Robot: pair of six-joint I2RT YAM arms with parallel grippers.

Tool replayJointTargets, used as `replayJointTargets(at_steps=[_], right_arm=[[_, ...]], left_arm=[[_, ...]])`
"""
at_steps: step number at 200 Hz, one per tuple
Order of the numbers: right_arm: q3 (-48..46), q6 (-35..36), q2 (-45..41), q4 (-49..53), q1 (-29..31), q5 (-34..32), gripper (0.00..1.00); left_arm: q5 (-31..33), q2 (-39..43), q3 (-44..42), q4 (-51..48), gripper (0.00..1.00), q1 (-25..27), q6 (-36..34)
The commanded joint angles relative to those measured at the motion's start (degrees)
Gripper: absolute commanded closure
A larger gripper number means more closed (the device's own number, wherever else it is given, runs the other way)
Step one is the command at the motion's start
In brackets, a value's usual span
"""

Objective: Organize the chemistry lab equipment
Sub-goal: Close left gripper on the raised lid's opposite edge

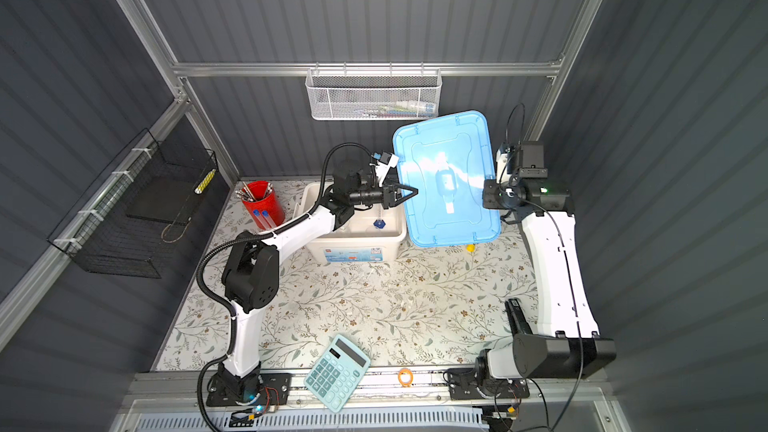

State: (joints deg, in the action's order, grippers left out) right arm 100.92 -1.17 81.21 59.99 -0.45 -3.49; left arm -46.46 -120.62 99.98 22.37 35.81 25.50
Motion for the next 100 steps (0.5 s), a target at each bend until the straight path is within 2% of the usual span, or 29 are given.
replayJointTargets(at_steps=[1, 100], right_arm=[[-0.36, -1.11, -0.44, -2.42, 1.33, 4.46, 0.82], [0.84, -1.21, -0.59, -2.87, 1.33, 3.53, 0.76]], left_arm=[[-1.74, 3.12, -0.32, 2.55, 0.79, 1.18, -0.32], [-2.28, 4.1, 0.26, 6.95, 0.88, 1.19, 2.7]])
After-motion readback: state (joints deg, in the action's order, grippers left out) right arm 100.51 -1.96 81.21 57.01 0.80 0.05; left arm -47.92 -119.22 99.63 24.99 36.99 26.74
